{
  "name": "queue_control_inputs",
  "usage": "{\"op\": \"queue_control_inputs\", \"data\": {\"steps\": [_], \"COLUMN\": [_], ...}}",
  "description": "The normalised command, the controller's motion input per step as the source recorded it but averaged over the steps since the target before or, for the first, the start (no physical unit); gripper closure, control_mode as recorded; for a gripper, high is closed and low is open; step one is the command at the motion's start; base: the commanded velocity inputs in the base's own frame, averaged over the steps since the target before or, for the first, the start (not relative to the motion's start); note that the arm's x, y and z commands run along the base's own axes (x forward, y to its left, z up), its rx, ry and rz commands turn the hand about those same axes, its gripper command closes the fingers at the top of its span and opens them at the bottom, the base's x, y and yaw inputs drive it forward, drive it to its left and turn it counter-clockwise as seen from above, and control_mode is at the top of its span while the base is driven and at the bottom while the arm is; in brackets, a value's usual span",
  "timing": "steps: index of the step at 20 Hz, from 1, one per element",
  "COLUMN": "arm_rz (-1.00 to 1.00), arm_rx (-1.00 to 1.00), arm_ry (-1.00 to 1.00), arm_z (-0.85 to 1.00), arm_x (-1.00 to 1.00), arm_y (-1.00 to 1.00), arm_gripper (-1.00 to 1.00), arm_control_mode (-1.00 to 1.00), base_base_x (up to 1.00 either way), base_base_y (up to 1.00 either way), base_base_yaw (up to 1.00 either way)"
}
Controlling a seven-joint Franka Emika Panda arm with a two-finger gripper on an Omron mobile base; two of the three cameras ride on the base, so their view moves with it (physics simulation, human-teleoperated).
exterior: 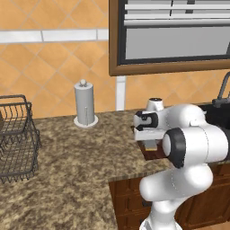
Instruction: Pick up the sponge from the counter and clean the cutting board by briefly scrubbing or pressing down on the cutting board. Once finished, release the sponge.
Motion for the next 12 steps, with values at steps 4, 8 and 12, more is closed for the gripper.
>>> {"op": "queue_control_inputs", "data": {"steps": [4,8,12], "arm_rz": [-0.02,0.00,0.00], "arm_rx": [0.00,0.00,0.00], "arm_ry": [-0.04,-0.10,-0.09], "arm_z": [-0.09,0.00,-0.37], "arm_x": [-0.11,-0.29,-0.09], "arm_y": [-0.05,0.38,0.08], "arm_gripper": [1.00,1.00,1.00], "arm_control_mode": [-1.00,-1.00,-1.00], "base_base_x": [0.00,0.00,0.00], "base_base_y": [0.00,0.00,0.00], "base_base_yaw": [0.00,0.00,0.00]}}
